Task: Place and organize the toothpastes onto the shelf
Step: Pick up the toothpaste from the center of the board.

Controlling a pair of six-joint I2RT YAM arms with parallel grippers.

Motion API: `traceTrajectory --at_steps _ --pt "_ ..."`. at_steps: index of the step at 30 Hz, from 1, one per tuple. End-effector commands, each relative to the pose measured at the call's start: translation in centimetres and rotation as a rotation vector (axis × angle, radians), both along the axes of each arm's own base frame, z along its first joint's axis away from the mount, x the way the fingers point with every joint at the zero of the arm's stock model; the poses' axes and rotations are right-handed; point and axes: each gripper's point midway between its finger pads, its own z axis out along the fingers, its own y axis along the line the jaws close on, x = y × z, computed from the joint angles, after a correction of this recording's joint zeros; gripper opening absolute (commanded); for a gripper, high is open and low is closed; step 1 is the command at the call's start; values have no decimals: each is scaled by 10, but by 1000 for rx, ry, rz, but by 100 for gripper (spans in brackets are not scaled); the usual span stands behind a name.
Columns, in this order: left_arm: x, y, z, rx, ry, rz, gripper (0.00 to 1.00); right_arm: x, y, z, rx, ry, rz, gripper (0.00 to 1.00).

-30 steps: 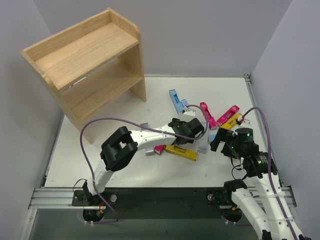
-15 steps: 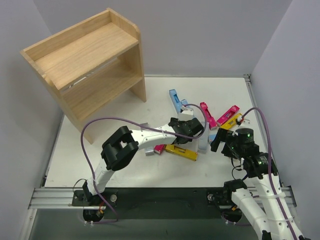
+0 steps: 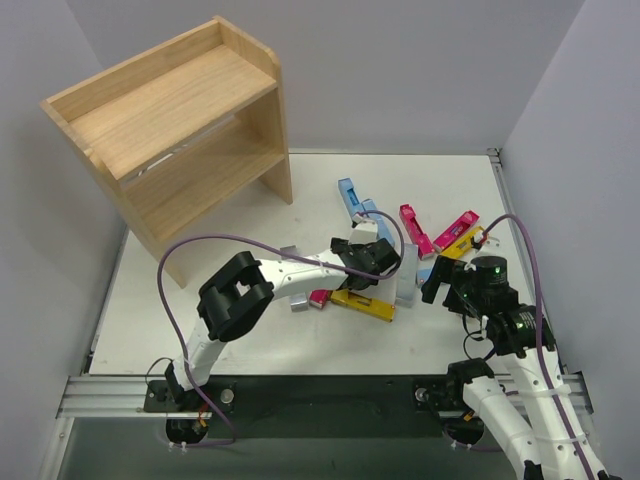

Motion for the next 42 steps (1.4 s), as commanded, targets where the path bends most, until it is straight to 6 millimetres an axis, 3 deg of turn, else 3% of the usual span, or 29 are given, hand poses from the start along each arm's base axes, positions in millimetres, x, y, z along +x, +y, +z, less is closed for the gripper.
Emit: traceTrajectory --at_steps 1,6,13,20,22,23,28,35,37,39,42 --pt "7 -8 30 -84 -45 7 86 1 -3 -5 -27 6 1 100" --pt "6 -16 23 -95 -23 -13 81 2 -3 -5 -30 10 2 100" --pt "5 -23 6 -67 13 -39 64 3 -2 -5 -29 12 7 100" --pt "5 -22 -3 -43 21 -37 62 4 -2 -3 -33 2 8 100" --pt "6 -21 1 -46 8 -32 56 4 -3 -2 -35 -3 6 100" --pt "6 -21 3 -46 5 -31 48 4 -3 -1 -34 -6 6 100" --pt "9 -10 37 -60 -46 7 25 4 -3 3 -30 -34 8 100" --pt "13 43 122 -100 -174 132 20 4 -9 12 -47 -82 -8 100" --pt "11 61 136 -86 -187 170 18 4 -10 13 -49 -94 -12 100" --pt "13 79 162 -110 -227 217 17 4 -11 14 -52 -100 -14 100" --pt "12 115 180 -89 -228 285 15 3 -10 15 -50 -112 -9 100"
